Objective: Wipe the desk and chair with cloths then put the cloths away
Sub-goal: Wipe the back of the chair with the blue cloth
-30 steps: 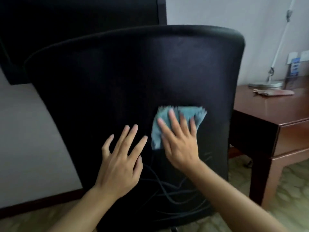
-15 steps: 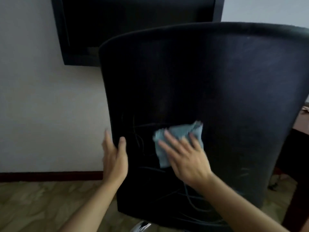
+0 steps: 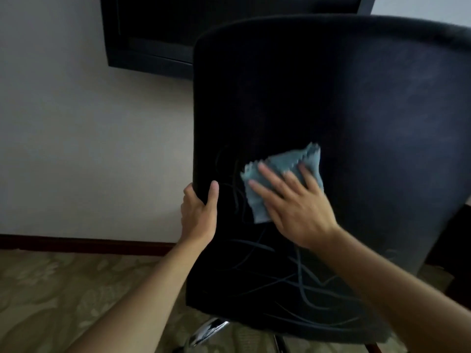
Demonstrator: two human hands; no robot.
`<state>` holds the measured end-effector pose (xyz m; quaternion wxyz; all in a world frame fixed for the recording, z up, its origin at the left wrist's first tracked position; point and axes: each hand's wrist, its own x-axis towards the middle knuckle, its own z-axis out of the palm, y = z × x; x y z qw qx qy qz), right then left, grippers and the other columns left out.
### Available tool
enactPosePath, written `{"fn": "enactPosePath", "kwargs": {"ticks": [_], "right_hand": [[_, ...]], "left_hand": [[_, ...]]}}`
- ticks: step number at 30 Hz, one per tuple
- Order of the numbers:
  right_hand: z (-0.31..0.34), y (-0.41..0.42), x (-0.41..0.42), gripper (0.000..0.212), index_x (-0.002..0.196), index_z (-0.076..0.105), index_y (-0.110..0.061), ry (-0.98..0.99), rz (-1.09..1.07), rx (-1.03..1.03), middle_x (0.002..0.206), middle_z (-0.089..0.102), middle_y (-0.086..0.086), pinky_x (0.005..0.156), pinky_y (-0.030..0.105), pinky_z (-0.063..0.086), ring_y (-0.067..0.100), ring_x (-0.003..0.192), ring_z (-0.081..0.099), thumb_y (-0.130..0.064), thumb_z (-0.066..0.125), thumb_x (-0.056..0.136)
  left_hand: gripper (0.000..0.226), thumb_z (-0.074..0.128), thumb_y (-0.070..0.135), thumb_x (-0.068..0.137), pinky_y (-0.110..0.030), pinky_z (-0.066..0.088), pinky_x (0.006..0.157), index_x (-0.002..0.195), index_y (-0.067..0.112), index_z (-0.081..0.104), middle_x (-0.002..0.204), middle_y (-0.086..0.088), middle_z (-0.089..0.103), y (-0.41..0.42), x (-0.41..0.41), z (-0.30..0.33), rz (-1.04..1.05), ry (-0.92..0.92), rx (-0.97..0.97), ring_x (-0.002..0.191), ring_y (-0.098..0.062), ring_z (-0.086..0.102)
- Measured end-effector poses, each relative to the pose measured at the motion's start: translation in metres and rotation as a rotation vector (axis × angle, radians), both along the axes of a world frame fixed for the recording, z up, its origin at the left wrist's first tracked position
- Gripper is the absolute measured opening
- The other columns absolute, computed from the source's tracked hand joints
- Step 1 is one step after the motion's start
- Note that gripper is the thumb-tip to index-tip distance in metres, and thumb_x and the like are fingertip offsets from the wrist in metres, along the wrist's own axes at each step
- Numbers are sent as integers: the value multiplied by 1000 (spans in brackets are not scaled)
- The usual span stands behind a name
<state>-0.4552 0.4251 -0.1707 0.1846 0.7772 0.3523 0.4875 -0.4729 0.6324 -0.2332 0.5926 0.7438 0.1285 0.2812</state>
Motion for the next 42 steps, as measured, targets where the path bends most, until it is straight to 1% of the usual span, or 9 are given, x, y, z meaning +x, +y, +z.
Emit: {"fn": "enactPosePath", "kwargs": {"ticks": [6, 12, 17, 23, 27, 30, 34, 38, 42], "right_hand": [[5, 44, 4, 61, 154, 30, -27, 8, -22, 209, 163, 19, 1, 119, 50, 6, 25, 151, 7, -32, 49, 95], [-59, 46, -9, 70, 149, 41, -26, 159, -53, -255, 160, 26, 0, 120, 41, -6, 22, 135, 43, -39, 50, 81], [34, 76, 7, 53, 152, 35, -24, 12, 36, 94, 162, 24, 2, 122, 48, 6, 23, 150, 18, -35, 40, 100], [-41, 96, 7, 57, 154, 30, -21, 94, 17, 44, 162, 21, 1, 121, 45, 3, 25, 148, 23, -34, 41, 99], [-33, 93, 0, 55, 152, 36, -23, 108, 2, -62, 161, 26, 2, 121, 47, 6, 27, 144, 32, -37, 39, 98], [-6, 97, 5, 53, 152, 34, -23, 21, 1, 15, 162, 24, 2, 123, 49, 6, 25, 149, 20, -35, 38, 101], [-67, 97, 3, 55, 153, 33, -20, 88, 11, 142, 162, 21, 3, 122, 48, 3, 23, 151, 12, -30, 40, 99], [-183, 64, -12, 67, 150, 38, -22, 289, -76, -185, 157, 27, -1, 109, 38, 21, 22, 138, 39, -30, 41, 84], [-156, 82, -1, 58, 147, 45, -20, 179, 51, -117, 152, 43, 5, 120, 44, 6, 26, 134, 36, -26, 46, 89]], "left_hand": [[78, 28, 86, 79, -54, 43, 101, 124, 23, 38, 124, -5, 54, -4, 2, -6, 58, -21, 77, 118, -31, 52], [74, 32, 81, 81, -50, 45, 98, 122, 20, 40, 123, -5, 54, 5, 1, -7, 47, -28, 88, 116, -28, 53], [49, 39, 67, 93, -25, 43, 67, 112, 21, 40, 110, 0, 59, 13, 5, -4, -147, -47, -105, 93, -12, 60], [31, 36, 50, 102, -29, 48, 85, 102, 21, 45, 111, -5, 58, 26, 27, -27, -239, -91, -325, 99, -14, 59], [102, 42, 93, 68, -42, 39, 111, 137, 19, 49, 135, 1, 58, 38, 22, -63, -312, 28, -380, 124, -15, 55], [116, 36, 101, 58, -37, 33, 109, 142, 21, 46, 129, 11, 53, 37, 8, -82, -300, 89, -349, 124, -12, 48], [75, 44, 91, 67, -32, 38, 96, 106, 28, 58, 103, 15, 60, 33, 3, -102, -246, 64, -367, 108, -11, 55], [45, 53, 70, 86, -30, 41, 97, 107, 31, 61, 110, 13, 63, 39, 4, -133, -248, 80, -378, 115, -12, 58], [43, 47, 71, 88, -32, 46, 90, 91, 32, 65, 99, 11, 66, 38, 4, -145, -191, 77, -321, 101, -11, 61]]}}
